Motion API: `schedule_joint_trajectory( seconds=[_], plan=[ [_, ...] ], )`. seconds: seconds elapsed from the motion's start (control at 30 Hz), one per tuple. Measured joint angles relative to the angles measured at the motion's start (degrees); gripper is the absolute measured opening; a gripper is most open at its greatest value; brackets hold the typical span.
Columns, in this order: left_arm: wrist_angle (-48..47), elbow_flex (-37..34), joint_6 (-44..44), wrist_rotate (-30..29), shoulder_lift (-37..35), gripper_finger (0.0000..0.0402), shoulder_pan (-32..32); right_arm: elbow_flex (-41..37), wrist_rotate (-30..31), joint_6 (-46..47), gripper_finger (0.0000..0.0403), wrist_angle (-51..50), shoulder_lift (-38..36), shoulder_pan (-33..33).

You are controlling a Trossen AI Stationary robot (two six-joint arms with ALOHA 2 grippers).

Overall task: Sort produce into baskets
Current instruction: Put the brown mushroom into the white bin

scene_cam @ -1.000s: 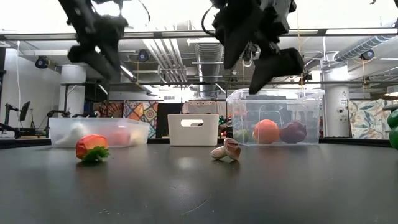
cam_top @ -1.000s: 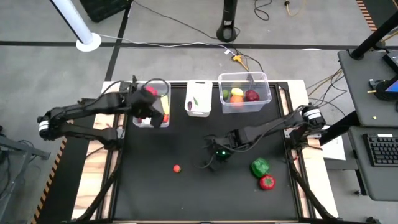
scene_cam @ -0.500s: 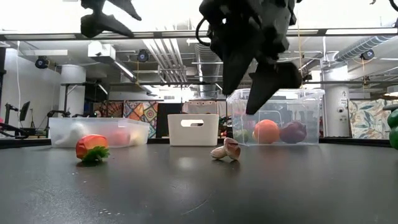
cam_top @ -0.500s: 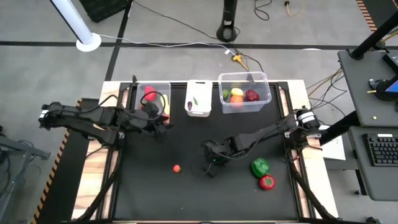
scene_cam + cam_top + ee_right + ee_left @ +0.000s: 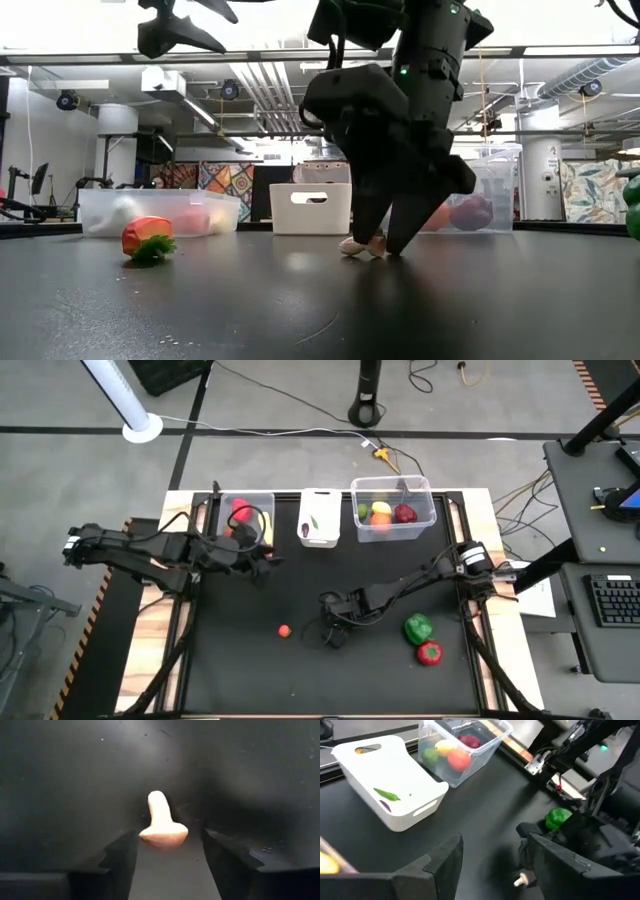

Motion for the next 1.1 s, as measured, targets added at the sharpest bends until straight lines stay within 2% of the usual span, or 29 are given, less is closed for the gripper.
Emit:
schedule_joint_trajectory(
  seconds=[0.13, 0.33, 0.47, 0.63, 0.77, 0.93, 1.1],
  plan=[
    [0.41, 0.00, 0.13, 0.02, 0.65, 0.0204, 0.00, 0.00, 1.38, 0.17, 0.0175, -0.24, 0.02, -0.02],
    [0.19, 0.00, 0.46, 0.08, 1.20, 0.0204, 0.00, 0.00, 2.35, -1.23, 0.0095, 0.23, -0.62, -0.41],
    [-0.29, 0.00, 0.48, 5.68, 1.39, 0.0204, 0.00, 0.32, 1.00, -3.44, 0.0056, -0.23, -3.17, -1.88],
    [-3.95, -0.06, 0.46, 13.20, 2.22, 0.0204, -0.63, 5.71, -2.46, -10.10, 0.0049, -1.78, -6.37, -6.85],
    [-9.37, -0.23, -0.19, 14.70, 4.27, 0.0204, -2.15, 12.25, -2.49, -17.12, 0.0050, -3.57, -6.80, -12.84],
    [-12.33, -1.33, -1.66, 18.60, 7.22, 0.0204, -5.97, 20.72, -0.05, -22.72, 0.0049, -8.84, -6.06, -22.24],
    [-12.22, -2.02, -4.25, 19.13, 11.06, 0.0204, -10.24, 26.97, 4.10, -26.72, 0.0052, -12.64, -4.23, -30.49]
  ],
)
